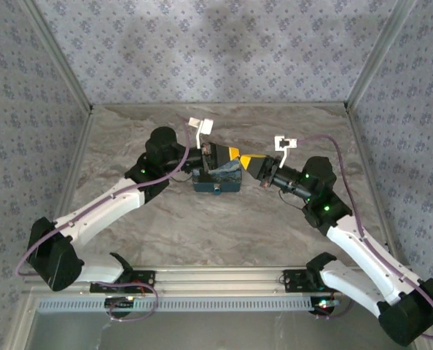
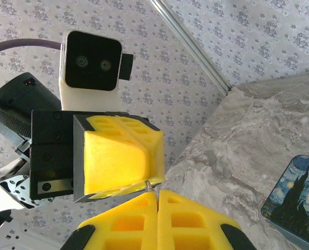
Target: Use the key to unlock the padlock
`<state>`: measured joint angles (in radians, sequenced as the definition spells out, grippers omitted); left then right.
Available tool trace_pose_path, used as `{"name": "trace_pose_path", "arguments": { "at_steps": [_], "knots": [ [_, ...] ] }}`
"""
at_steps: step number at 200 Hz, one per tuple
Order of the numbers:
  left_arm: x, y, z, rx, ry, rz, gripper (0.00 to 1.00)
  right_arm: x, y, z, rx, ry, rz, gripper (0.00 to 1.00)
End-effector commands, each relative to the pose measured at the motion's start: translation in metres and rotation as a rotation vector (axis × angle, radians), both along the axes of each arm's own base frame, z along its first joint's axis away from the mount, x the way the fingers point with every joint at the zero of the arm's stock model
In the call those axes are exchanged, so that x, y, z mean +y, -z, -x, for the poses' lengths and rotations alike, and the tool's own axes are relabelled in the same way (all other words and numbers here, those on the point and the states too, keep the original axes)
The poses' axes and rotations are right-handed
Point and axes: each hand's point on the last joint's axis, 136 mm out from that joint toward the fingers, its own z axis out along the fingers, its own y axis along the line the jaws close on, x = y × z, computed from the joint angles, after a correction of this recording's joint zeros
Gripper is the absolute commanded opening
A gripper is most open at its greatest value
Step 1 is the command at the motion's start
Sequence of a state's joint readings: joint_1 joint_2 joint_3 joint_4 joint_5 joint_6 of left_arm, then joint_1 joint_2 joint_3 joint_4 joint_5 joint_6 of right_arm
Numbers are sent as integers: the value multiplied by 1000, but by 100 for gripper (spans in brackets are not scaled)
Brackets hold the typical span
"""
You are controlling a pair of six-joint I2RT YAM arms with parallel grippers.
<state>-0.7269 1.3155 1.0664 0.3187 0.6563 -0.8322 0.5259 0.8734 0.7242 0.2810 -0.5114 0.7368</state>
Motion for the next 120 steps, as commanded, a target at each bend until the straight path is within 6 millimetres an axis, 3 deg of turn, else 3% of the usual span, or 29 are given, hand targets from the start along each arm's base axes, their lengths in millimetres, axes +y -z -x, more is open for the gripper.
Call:
{"name": "trace_pose_path", "arguments": {
  "at_steps": [1, 10, 23, 40, 51, 81, 120],
  "knots": [
    [0, -9, 10, -32, 34, 25, 0, 3, -4, -1, -16, 0, -9, 0],
    [0, -9, 10, -32, 25, 19, 1, 2, -2, -2, -13, 10, -3, 0],
    [7, -5, 3, -23, -25, -5, 37, -4, 0, -4, -13, 33, 10, 0],
    [22, -2, -6, -27, -99, -16, 49, -14, 2, -5, -11, 66, 29, 0],
    [35, 0, -11, -27, -151, -20, 62, -20, 5, -7, 4, 88, 48, 0],
    [60, 29, -15, -19, -260, -151, 66, -35, 23, -18, 53, 155, 127, 0],
    [85, 108, -18, 99, -368, -372, 76, -51, 50, -47, 114, 265, 257, 0]
  ]
}}
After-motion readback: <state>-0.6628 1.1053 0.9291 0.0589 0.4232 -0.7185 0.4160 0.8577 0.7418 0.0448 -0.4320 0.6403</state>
